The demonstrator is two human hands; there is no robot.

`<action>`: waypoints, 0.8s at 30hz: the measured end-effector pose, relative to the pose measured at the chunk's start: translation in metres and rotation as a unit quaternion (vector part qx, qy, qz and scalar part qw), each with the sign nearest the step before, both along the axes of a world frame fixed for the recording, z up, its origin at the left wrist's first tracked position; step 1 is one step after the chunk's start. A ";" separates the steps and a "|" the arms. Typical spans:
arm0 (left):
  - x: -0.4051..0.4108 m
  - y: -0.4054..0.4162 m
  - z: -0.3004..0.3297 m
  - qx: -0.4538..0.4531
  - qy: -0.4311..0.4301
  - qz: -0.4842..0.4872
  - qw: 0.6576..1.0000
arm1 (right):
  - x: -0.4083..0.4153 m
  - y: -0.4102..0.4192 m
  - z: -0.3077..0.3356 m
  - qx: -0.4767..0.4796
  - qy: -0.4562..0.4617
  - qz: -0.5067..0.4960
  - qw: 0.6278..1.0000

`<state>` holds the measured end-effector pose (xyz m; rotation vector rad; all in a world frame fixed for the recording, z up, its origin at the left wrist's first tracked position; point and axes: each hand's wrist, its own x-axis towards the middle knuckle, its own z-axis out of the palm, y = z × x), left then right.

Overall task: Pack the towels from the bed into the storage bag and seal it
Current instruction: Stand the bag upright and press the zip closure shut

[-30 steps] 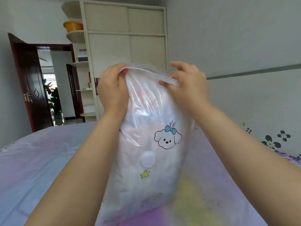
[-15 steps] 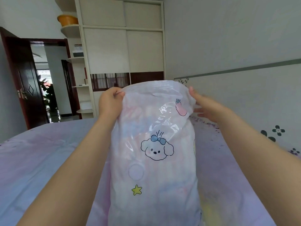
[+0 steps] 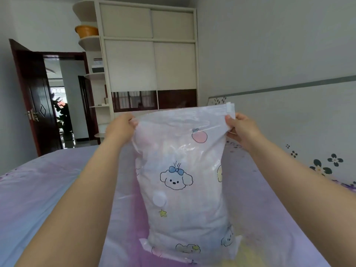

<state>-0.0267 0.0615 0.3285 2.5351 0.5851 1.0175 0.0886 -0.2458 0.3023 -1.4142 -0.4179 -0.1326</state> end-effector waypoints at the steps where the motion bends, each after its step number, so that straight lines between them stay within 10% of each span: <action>1: -0.002 0.002 0.002 0.020 -0.028 0.007 0.999 | 0.000 -0.001 -0.005 -0.005 -0.001 -0.008 1.000; 5: -0.006 -0.015 0.013 0.192 -0.236 0.093 0.948 | -0.002 -0.002 0.026 0.086 -0.088 -0.104 0.987; 9: -0.006 -0.022 0.024 0.160 0.096 0.111 0.976 | 0.004 -0.008 0.031 -0.002 -0.029 -0.069 0.997; 12: -0.010 -0.045 0.035 0.230 0.050 0.147 0.961 | -0.001 -0.011 0.017 -0.042 -0.030 -0.057 0.997; 17: 0.012 -0.145 0.048 0.231 -0.118 -0.160 0.952 | -0.017 -0.007 0.024 -0.003 -0.097 -0.054 0.994; 24: 0.045 -0.190 0.041 0.202 -0.118 -0.236 0.943 | -0.030 -0.014 0.023 0.002 -0.140 -0.032 0.990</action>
